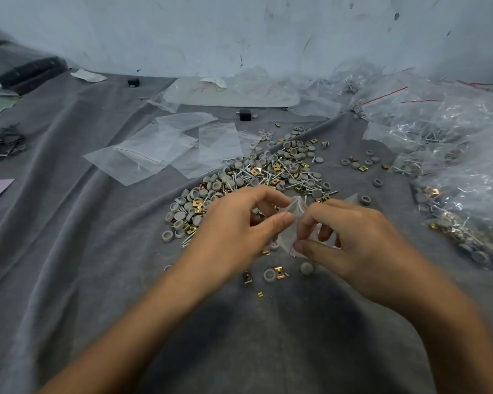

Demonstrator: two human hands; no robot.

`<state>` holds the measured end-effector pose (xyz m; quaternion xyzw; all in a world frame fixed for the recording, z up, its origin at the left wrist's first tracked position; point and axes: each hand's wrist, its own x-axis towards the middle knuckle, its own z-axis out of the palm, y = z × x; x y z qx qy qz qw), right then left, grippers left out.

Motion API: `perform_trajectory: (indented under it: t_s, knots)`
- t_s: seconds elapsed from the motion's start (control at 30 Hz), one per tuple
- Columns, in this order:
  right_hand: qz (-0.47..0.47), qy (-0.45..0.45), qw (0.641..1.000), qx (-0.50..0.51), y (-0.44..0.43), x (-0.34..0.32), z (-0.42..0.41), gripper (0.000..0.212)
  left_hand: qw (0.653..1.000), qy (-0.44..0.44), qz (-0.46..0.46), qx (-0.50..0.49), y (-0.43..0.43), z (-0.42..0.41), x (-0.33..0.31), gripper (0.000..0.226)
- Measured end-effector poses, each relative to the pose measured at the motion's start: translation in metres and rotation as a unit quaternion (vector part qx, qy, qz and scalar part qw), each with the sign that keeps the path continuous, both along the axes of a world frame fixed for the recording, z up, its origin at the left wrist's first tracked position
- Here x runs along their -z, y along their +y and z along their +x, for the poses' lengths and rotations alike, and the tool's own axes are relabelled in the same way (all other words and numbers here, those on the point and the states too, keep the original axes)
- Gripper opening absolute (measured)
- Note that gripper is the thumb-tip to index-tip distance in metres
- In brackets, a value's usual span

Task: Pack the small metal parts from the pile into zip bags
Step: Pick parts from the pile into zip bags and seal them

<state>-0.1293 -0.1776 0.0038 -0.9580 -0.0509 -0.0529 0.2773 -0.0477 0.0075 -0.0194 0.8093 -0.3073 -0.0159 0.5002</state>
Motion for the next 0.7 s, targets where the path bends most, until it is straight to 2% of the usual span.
perform_trajectory:
  t_s: [0.17,0.23,0.47,0.63,0.7]
  knots:
    - [0.005,-0.008,1.000,-0.007,0.000,-0.001,0.000,0.013,0.989,0.077,-0.118,-0.039,-0.014,-0.005,0.001,0.010]
    - [0.008,-0.013,1.000,-0.009,0.001,-0.001,0.000,0.012,0.986,0.085,-0.139,-0.041,-0.018,-0.007,0.001,0.010]
    - [0.015,-0.021,1.000,-0.008,-0.003,0.000,-0.001,0.014,0.987,0.073,-0.135,-0.044,-0.021,-0.010,0.005,0.014]
    - [0.003,-0.027,1.000,0.006,-0.007,-0.001,-0.001,0.013,0.980,0.131,-0.147,-0.010,-0.020,-0.018,-0.004,0.025]
    - [0.006,-0.031,0.999,0.017,-0.010,-0.002,-0.001,0.013,0.989,0.083,-0.121,-0.004,-0.012,-0.022,-0.008,0.018]
